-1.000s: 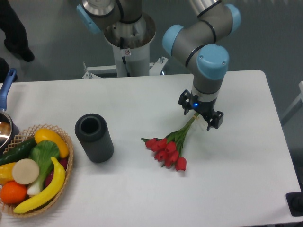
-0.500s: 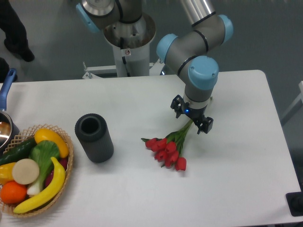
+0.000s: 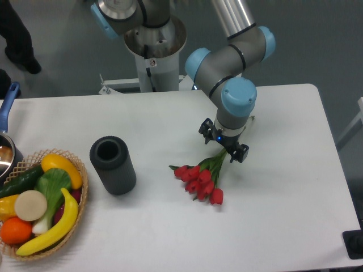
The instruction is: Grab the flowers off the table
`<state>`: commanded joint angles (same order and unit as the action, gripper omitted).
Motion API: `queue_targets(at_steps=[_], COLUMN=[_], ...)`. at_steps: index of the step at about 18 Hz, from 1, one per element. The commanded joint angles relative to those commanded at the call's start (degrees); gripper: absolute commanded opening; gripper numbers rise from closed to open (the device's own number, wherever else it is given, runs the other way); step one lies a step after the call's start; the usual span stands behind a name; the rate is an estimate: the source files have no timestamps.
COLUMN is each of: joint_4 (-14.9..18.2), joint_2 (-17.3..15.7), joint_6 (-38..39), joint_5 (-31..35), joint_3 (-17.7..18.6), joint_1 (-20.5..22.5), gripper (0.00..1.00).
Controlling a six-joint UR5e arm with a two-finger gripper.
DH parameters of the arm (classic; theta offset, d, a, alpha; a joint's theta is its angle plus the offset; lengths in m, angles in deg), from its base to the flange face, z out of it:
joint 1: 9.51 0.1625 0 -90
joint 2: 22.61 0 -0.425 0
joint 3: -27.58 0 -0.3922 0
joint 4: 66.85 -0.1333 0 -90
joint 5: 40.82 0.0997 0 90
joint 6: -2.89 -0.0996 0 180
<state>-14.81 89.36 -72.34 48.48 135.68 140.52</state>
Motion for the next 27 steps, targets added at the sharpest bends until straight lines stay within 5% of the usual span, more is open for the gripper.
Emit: queue_targets(at_steps=[2, 5, 12, 27], joint_4=[-0.09, -0.18, 0.08, 0.87], joint_2=[0.27, 1.05, 1.32, -2.02], joint_6=[-0.09, 0.17, 0.09, 5.54], joint_5=[0.09, 0.18, 0.44, 0.44], joint_3=[-0.09, -0.09, -1.05, -5.1], joint_1=[0.0, 0.0, 0.17, 0.35], gripper=[0.99, 0.82, 0.0, 0.0])
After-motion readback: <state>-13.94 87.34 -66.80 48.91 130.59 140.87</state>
